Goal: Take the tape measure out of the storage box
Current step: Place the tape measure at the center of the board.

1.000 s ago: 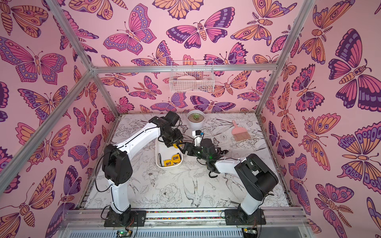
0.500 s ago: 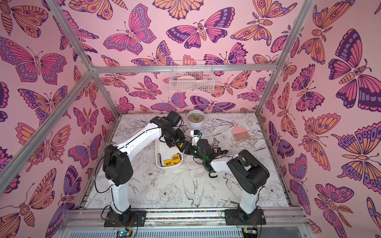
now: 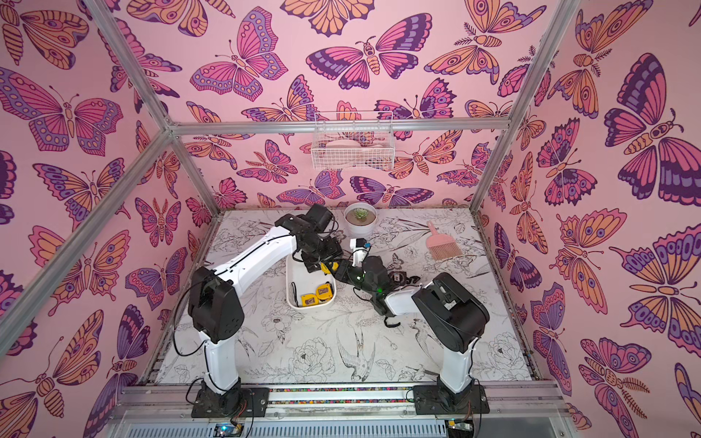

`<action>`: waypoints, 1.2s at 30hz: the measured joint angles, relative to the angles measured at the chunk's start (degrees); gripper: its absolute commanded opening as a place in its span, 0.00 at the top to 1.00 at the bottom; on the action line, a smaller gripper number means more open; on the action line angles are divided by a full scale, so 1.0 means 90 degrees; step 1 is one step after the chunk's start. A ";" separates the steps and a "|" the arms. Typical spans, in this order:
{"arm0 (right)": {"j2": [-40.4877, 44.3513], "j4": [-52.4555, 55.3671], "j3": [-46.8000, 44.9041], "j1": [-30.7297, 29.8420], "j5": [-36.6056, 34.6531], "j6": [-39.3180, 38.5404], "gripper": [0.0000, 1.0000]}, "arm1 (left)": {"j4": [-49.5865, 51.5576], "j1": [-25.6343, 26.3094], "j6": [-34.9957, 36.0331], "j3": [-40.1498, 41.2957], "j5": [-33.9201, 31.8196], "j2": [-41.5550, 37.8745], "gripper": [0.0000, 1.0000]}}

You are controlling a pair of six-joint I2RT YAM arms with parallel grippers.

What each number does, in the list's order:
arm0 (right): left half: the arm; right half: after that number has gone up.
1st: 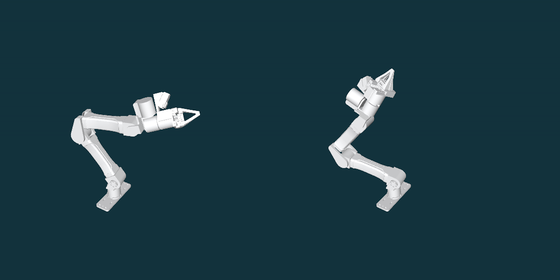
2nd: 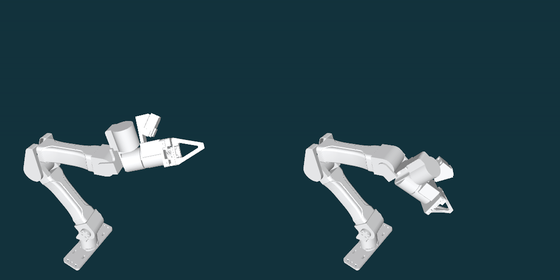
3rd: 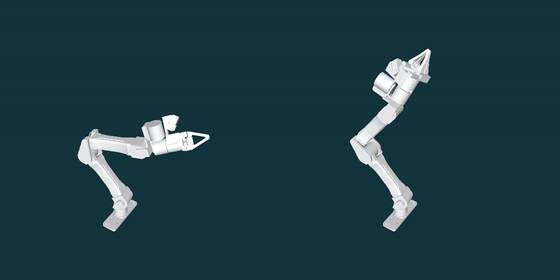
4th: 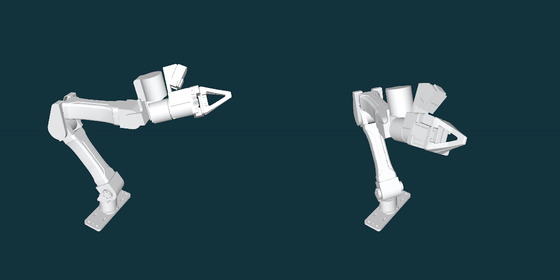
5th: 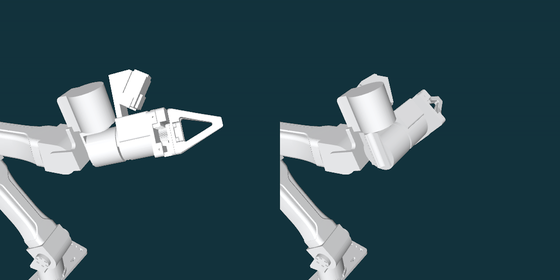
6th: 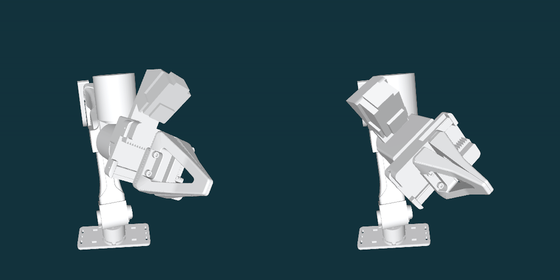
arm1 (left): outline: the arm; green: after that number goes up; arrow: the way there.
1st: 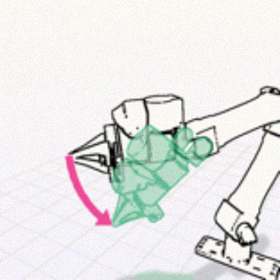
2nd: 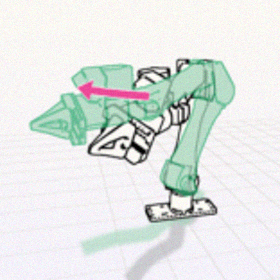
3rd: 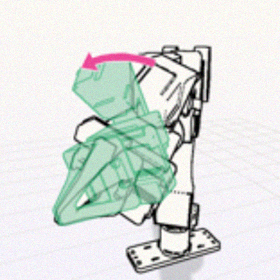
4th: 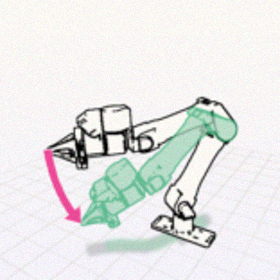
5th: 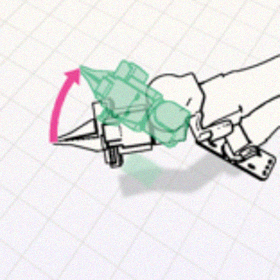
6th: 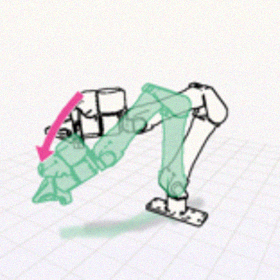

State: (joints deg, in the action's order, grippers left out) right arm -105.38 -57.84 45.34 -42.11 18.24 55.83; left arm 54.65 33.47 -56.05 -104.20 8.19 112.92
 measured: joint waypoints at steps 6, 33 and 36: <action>0.0185 0.0034 -0.0425 0.0172 0.0182 -0.0012 0.94 | 0.0092 -0.0061 0.0430 -0.0063 -0.0204 -0.0124 0.00; -0.0454 0.1792 -0.0284 0.2550 0.2023 -0.0665 0.82 | 0.1032 0.0117 0.3162 -0.0041 -0.0894 0.0551 0.03; -0.0423 0.2232 -0.0138 0.2552 0.1967 -0.0964 0.73 | 0.1105 0.0124 0.3300 0.0017 -0.0894 0.0566 0.04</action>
State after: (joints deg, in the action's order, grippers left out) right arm -109.19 -37.76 44.10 -19.14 35.94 47.16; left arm 64.60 34.59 -26.35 -104.05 0.14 118.02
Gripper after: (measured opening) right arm 0.295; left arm 0.965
